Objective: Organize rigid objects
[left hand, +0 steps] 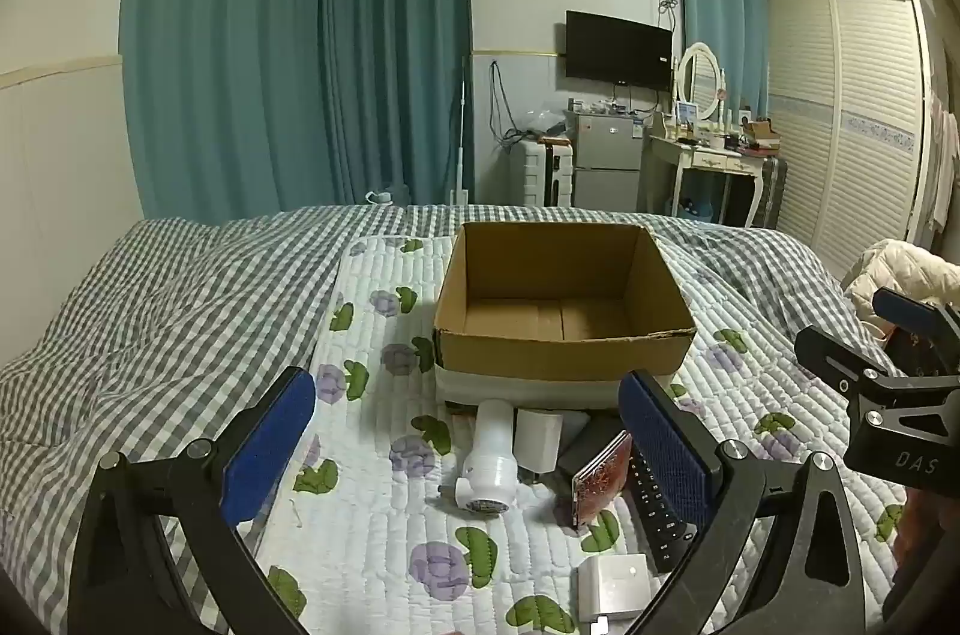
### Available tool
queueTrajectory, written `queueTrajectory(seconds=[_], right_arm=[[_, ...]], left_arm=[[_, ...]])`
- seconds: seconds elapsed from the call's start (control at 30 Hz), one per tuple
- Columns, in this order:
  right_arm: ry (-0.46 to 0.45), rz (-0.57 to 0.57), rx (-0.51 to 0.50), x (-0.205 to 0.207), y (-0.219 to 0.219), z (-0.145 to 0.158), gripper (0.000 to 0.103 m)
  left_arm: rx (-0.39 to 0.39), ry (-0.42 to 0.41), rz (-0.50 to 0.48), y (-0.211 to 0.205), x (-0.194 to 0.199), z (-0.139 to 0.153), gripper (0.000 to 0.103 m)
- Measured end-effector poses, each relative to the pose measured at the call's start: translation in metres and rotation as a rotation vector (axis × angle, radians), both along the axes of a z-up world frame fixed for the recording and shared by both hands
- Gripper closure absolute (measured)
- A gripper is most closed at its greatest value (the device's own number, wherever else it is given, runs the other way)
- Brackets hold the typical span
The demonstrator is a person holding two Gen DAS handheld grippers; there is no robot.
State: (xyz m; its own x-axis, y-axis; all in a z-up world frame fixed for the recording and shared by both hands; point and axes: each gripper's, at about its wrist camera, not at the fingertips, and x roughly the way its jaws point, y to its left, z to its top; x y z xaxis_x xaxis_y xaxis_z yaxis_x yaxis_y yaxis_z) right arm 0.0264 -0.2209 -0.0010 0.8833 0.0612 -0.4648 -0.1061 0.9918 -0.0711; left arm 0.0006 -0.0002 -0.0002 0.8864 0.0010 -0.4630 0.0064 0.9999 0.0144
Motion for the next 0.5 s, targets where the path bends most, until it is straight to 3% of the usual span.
queueTrajectory(seconds=[0.5], right_arm=[[0.015, 0.004, 0.002, -0.0011, -0.0016, -0.0034, 0.0]], left_arm=[[0.02, -0.015, -0.005, -0.0022, -0.0013, -0.0013, 0.0]])
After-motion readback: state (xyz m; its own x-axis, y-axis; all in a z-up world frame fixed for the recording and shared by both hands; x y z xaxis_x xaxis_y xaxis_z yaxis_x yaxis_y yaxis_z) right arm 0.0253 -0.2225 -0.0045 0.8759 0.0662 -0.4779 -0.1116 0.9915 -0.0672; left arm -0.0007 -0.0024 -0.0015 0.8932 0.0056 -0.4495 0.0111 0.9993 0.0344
